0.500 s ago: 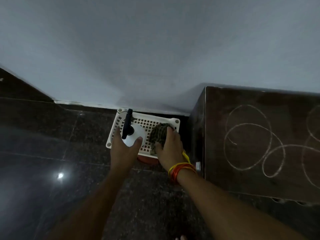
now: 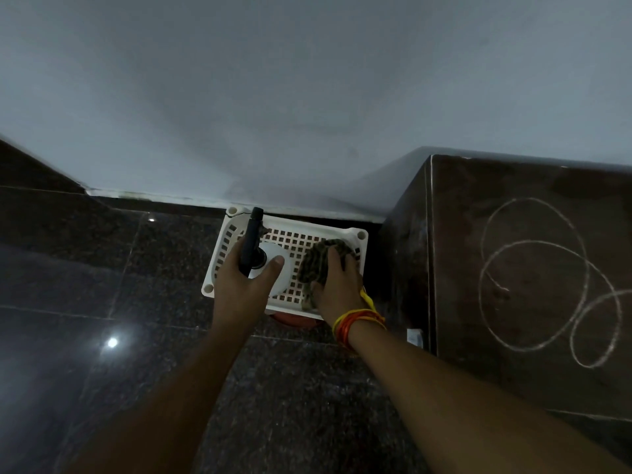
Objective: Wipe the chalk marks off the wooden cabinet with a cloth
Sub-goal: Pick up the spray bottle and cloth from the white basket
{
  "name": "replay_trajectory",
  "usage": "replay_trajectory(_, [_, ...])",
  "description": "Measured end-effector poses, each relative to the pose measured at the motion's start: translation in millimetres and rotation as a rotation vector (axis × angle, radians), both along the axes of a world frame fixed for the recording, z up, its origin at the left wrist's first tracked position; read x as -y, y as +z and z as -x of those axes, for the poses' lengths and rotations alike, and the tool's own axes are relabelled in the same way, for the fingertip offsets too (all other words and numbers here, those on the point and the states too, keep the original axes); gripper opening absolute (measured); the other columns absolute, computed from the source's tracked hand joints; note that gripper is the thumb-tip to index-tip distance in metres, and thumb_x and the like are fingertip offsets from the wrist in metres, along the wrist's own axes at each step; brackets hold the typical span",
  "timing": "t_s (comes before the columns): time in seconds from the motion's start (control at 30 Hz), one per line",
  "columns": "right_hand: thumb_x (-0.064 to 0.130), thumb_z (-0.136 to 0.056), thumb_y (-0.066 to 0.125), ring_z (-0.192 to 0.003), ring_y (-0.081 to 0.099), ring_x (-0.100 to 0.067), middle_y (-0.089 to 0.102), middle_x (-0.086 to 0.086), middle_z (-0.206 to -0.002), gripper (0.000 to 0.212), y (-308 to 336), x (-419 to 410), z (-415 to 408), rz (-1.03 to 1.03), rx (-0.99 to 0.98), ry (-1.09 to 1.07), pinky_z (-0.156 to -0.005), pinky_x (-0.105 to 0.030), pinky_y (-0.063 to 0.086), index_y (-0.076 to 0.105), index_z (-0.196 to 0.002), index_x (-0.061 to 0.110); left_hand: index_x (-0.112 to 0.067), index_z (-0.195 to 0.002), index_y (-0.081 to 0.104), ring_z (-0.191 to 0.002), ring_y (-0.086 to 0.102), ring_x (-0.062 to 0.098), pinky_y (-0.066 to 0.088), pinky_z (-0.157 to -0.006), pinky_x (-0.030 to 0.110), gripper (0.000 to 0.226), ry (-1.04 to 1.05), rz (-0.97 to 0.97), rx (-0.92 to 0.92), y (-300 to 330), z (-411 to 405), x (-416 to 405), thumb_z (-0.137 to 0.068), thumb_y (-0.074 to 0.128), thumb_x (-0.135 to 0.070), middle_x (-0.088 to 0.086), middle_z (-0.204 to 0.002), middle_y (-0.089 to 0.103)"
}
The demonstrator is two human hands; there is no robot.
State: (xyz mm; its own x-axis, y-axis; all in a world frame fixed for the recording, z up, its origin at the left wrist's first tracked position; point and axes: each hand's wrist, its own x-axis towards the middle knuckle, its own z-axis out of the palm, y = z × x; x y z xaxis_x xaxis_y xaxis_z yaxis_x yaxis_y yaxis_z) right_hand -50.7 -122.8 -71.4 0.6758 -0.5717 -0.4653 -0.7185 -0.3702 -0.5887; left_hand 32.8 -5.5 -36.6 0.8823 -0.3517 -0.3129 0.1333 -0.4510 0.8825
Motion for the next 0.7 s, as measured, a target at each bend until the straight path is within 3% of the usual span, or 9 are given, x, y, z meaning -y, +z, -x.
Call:
replay_trajectory(0.17, [0.019, -0.093, 0.053, -0.143, 0.006, -0.033, 0.000, -0.010, -0.156, 0.070, -15, 0, -4, -0.021, -0.048, 0.028, -0.116, -0.040, 0.013, 0.012, -0.149, 0.026, -0.018, -0.116, 0.061, -0.104, 0.066, 0.017, 0.056, -0.092, 0.048, 0.036, -0.017, -0.003, 0.038, -11, -2, -8, -0.083, 0.075, -0.027, 0.002, -0.108, 0.070])
replay_trajectory(0.3, [0.023, -0.092, 0.056, -0.142, 0.010, -0.035, -0.001, -0.011, -0.155, 0.071, -23, 1, -8, -0.032, -0.053, 0.028, -0.116, -0.039, 0.014, 0.014, -0.148, 0.032, -0.035, -0.107, 0.057, -0.102, 0.062, 0.004, 0.052, -0.090, 0.037, 0.027, -0.043, -0.031, 0.101, -16, -5, -10, -0.086, 0.072, -0.025, -0.011, -0.102, 0.066])
replay_trajectory(0.37, [0.026, -0.090, 0.060, -0.141, 0.011, -0.036, -0.001, -0.010, -0.154, 0.071, -27, 0, -11, -0.033, -0.062, 0.014, -0.116, -0.041, 0.014, 0.018, -0.147, 0.032, -0.031, -0.108, 0.057, -0.100, 0.060, 0.003, 0.050, -0.087, 0.030, 0.026, -0.040, -0.026, 0.100, -16, -6, -8, -0.087, 0.070, -0.023, -0.014, -0.100, 0.064])
replay_trajectory(0.57, [0.009, -0.086, 0.055, -0.134, 0.029, -0.034, 0.022, -0.013, -0.148, 0.056, -29, 0, -11, 0.074, 0.027, -0.031, -0.111, -0.038, 0.027, 0.035, -0.138, 0.021, -0.021, -0.106, 0.058, -0.090, 0.058, -0.005, 0.043, -0.074, 0.013, 0.022, -0.039, -0.031, 0.137, -14, -6, -3, -0.087, 0.069, -0.019, -0.017, -0.094, 0.061])
replay_trajectory(0.7, [0.003, -0.081, 0.056, -0.128, 0.039, -0.032, 0.034, -0.011, -0.142, 0.053, -15, -1, -9, 0.114, 0.090, -0.049, -0.105, -0.038, 0.038, 0.042, -0.130, 0.019, -0.022, -0.106, 0.053, -0.087, 0.055, -0.006, 0.042, -0.073, 0.015, 0.024, 0.002, -0.029, 0.170, -3, 0, -2, -0.088, 0.068, -0.017, -0.019, -0.091, 0.058])
